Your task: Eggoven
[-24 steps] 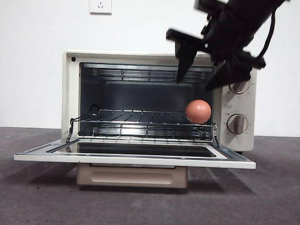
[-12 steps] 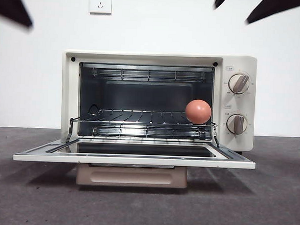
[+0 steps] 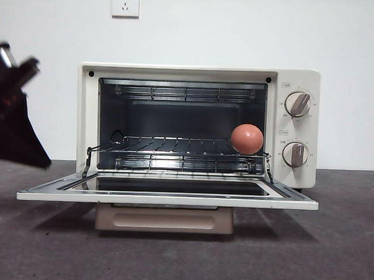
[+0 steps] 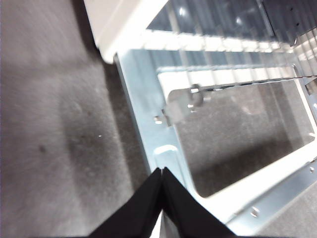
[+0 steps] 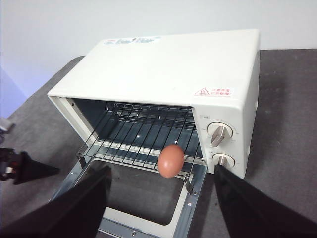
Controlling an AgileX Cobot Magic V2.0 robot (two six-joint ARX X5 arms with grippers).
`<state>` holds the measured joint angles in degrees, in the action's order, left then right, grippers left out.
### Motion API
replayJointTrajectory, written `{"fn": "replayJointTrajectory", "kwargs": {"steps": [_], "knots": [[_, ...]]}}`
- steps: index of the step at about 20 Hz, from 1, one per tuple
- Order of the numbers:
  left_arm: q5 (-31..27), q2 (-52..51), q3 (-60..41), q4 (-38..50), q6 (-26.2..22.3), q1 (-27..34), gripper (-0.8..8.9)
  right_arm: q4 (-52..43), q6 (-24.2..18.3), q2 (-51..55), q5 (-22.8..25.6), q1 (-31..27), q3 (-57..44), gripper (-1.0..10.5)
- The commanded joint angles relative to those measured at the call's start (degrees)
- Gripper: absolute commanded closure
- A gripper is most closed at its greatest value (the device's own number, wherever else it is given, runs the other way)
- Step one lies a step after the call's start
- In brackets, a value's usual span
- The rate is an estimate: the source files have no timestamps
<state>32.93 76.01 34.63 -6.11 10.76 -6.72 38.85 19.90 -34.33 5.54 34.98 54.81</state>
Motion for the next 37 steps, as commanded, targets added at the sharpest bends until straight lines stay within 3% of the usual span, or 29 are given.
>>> {"fn": "replayJointTrajectory", "kwargs": {"steps": [1,7,13,16,19,23,27,37], "knots": [[0.6,5.8,0.2,2.4,0.7,0.0,8.07,-0.1,-0.4,-0.3,-0.1,0.5,0.4,6.1],[1.9,14.5,0.2,7.1,1.3,0.0,8.07,-0.1,-0.4,-0.4,0.5,0.5,0.4,6.1],[13.9,16.8,0.2,11.5,2.8,0.0,8.07,-0.2,-0.4,-0.4,2.0,0.5,0.4,6.1],[19.3,16.8,0.2,17.0,7.8,1.3,8.07,-0.2,-0.4,-0.4,2.0,0.5,0.4,6.1],[22.5,16.8,0.3,26.4,15.8,3.5,8.07,-0.2,-0.1,-0.4,2.0,0.5,0.4,6.1],[23.1,16.8,0.3,41.3,26.4,5.4,8.07,-0.2,0.2,-0.4,2.0,0.5,0.4,6.1],[23.0,16.6,0.6,50.7,32.7,5.4,8.07,0.9,0.2,-0.4,1.9,0.5,0.4,6.1],[22.0,4.3,0.6,42.9,31.3,3.0,8.06,4.2,0.2,-0.4,-1.6,0.5,0.4,6.1]]}}
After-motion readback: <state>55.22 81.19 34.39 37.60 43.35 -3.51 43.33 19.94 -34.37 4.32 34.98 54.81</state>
